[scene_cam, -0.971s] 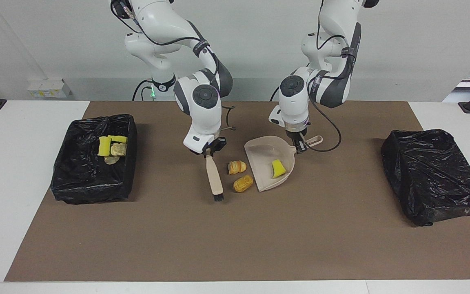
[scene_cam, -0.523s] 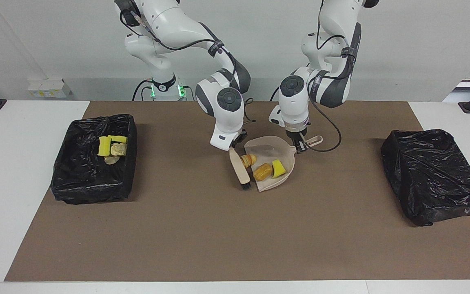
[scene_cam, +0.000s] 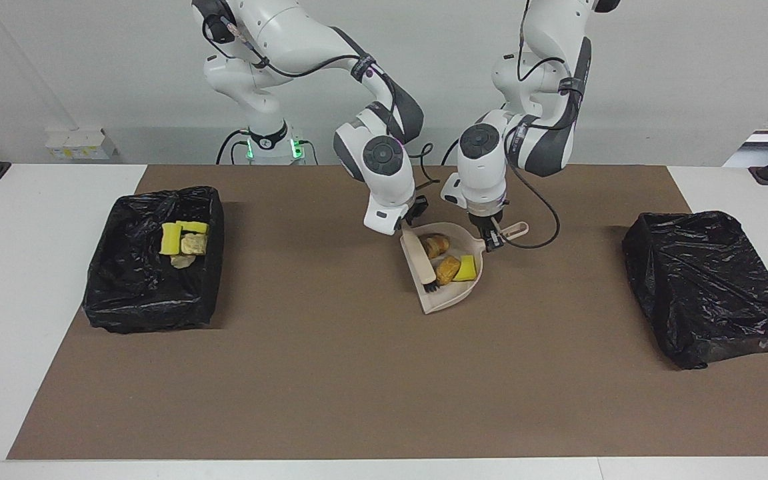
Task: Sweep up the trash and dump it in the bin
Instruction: 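Sweep the crumbs into the dustpan with the right gripper's brush, then carry the dustpan with the left gripper while the right gripper drops the brush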
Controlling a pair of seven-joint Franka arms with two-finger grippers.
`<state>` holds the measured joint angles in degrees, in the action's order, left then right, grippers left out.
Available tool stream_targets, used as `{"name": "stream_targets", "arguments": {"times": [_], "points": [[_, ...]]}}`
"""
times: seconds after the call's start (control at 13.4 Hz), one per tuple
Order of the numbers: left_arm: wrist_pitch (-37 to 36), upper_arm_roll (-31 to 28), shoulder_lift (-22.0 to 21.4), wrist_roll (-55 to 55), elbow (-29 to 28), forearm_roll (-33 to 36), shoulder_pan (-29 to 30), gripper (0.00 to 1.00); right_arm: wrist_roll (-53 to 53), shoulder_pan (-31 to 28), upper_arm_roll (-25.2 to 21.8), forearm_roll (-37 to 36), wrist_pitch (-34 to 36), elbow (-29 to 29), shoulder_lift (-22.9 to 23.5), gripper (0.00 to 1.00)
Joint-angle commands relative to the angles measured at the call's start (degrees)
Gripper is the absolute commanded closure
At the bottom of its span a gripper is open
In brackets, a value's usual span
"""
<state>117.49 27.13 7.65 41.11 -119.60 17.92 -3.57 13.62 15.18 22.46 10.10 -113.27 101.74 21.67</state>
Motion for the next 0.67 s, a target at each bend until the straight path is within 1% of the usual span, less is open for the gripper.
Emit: {"name": "stream_targets", "arguments": {"times": [0.0, 0.15, 0.22, 0.37, 0.45, 0.6], "points": [[0.99, -1.63, -1.06, 5.98, -0.73, 0.54, 0.41, 1.0, -2.63, -3.56, 0.12, -0.77, 3.21, -1.02, -1.01, 1.0], [0.73, -5.84, -3.59, 10.02, -0.64, 0.62, 0.06, 1.0, -2.54, -6.2, -0.05, -1.66, 5.24, -0.93, -2.68, 1.0], [0.38, -6.82, -4.83, 13.52, -0.81, 0.54, -0.12, 1.0, -2.19, -7.0, -0.05, -2.27, 6.03, -0.84, -3.82, 1.0], [0.2, -10.15, -7.46, 18.72, -1.25, 0.27, 0.14, 1.0, 0.43, -7.1, -0.05, -2.63, 7.79, 0.64, -7.41, 1.0], [0.2, -11.73, -8.61, 21.96, -1.43, 0.01, 0.41, 1.0, 3.93, -6.22, 0.21, -2.63, 8.06, 2.13, -8.91, 1.0], [-0.06, -16.38, -11.07, 28.64, -1.52, -0.43, 0.41, 1.0, 10.35, -1.85, 0.3, -2.54, 6.66, 6.08, -11.99, 1.0]]}}
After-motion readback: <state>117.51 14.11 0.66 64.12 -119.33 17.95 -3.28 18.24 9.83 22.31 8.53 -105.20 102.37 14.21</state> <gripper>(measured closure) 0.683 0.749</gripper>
